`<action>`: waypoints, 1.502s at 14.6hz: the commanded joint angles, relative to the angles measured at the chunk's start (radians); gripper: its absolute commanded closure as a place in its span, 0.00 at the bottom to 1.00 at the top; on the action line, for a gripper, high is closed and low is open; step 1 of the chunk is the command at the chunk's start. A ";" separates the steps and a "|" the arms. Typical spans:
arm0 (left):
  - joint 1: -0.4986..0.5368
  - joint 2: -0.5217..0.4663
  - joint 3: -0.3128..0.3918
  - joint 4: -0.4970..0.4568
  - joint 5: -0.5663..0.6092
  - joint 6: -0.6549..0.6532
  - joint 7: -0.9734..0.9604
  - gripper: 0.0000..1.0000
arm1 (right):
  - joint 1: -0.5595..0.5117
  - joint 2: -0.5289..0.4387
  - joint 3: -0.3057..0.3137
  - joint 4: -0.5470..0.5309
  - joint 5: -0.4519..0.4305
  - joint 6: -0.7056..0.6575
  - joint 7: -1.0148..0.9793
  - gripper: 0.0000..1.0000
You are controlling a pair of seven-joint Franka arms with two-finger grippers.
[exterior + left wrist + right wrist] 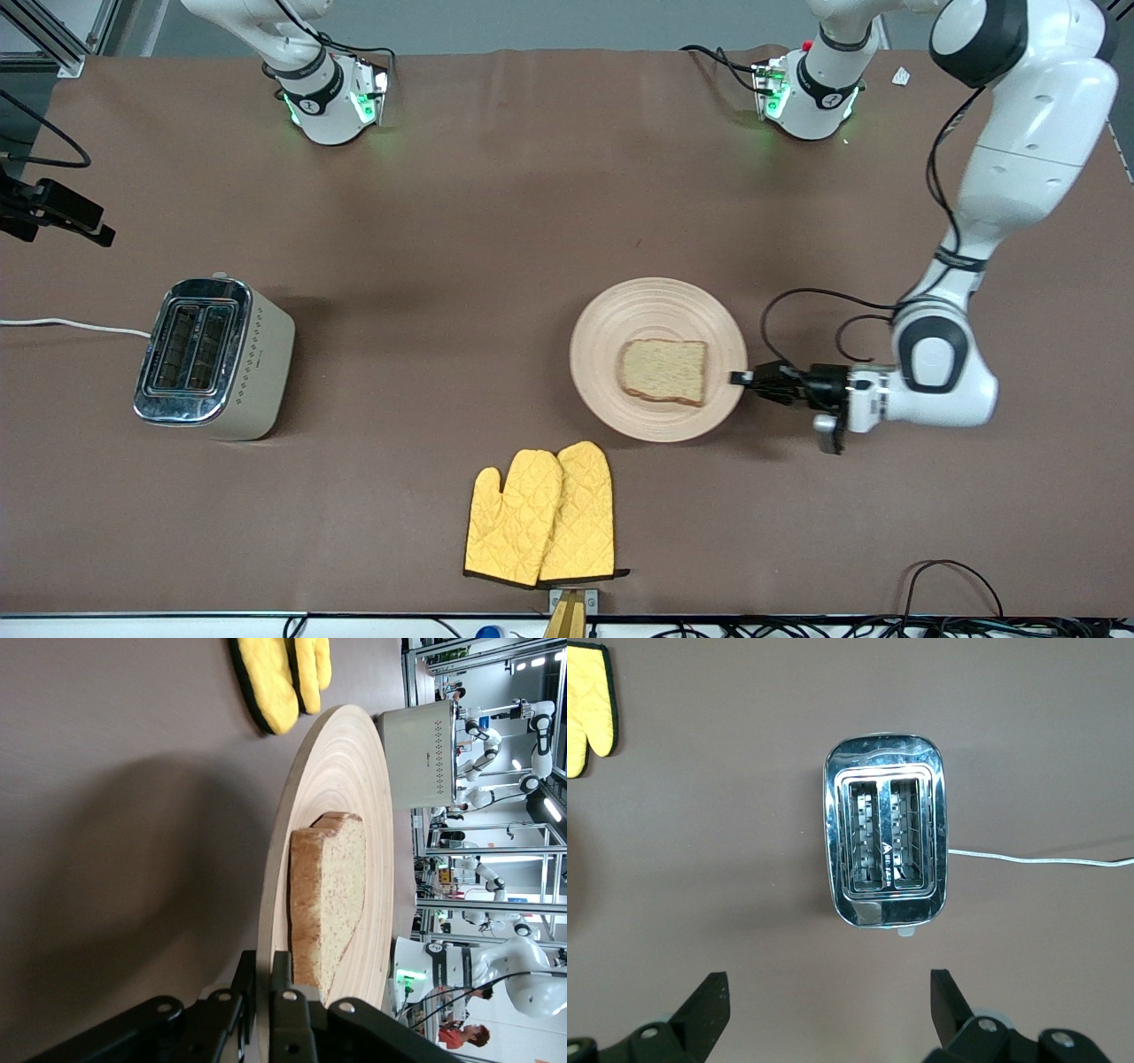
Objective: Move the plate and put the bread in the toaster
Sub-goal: 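Slide the plate with the left gripper toward the table's middle, then release the plate with the left gripper while the right gripper reaches the bread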
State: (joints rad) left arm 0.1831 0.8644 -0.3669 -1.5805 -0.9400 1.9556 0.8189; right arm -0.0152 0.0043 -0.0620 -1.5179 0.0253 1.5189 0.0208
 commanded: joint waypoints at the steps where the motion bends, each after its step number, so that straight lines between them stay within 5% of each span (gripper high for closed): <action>1: -0.080 -0.016 -0.007 -0.061 -0.104 0.064 0.002 1.00 | -0.008 -0.013 0.001 -0.013 0.015 -0.002 -0.012 0.00; 4: -0.178 -0.015 -0.006 -0.087 -0.184 0.152 0.003 1.00 | 0.011 -0.012 -0.030 -0.011 0.018 -0.008 -0.013 0.00; 7: -0.252 -0.012 -0.006 -0.105 -0.252 0.232 0.012 0.99 | -0.039 -0.015 0.034 -0.010 0.028 -0.016 -0.019 0.00; 9: -0.295 -0.008 -0.006 -0.118 -0.307 0.273 0.016 0.97 | 0.093 -0.012 -0.117 -0.010 0.030 -0.008 -0.019 0.00; 10: -0.315 -0.008 -0.007 -0.121 -0.328 0.301 0.016 0.96 | 0.054 -0.010 -0.089 -0.013 0.031 -0.005 -0.019 0.00; 11: -0.335 -0.008 -0.007 -0.124 -0.345 0.322 0.016 0.85 | -0.007 -0.012 -0.020 -0.015 0.031 -0.006 -0.019 0.00; 12: -0.346 -0.010 -0.007 -0.125 -0.374 0.336 0.013 0.52 | -0.009 -0.013 0.002 -0.013 0.030 -0.011 -0.019 0.00; 13: -0.346 -0.015 -0.006 -0.125 -0.382 0.338 0.005 0.03 | 0.132 -0.018 -0.091 -0.013 0.016 -0.016 -0.016 0.00; 14: -0.341 -0.018 -0.006 -0.125 -0.382 0.339 0.000 0.00 | 0.247 -0.017 -0.274 -0.011 0.027 -0.013 -0.012 0.00; 18: -0.303 -0.115 0.040 -0.119 -0.315 0.342 -0.146 0.00 | 0.273 -0.013 -0.280 -0.013 0.028 -0.010 -0.015 0.00; 22: -0.170 -0.224 0.060 -0.095 0.053 0.303 -0.393 0.00 | 0.285 0.014 -0.273 -0.010 0.030 -0.008 -0.025 0.00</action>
State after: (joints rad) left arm -0.0503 0.7103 -0.3088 -1.6563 -1.0112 2.2919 0.5142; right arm 0.2447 0.0079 -0.3245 -1.5183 0.0427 1.5082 0.0060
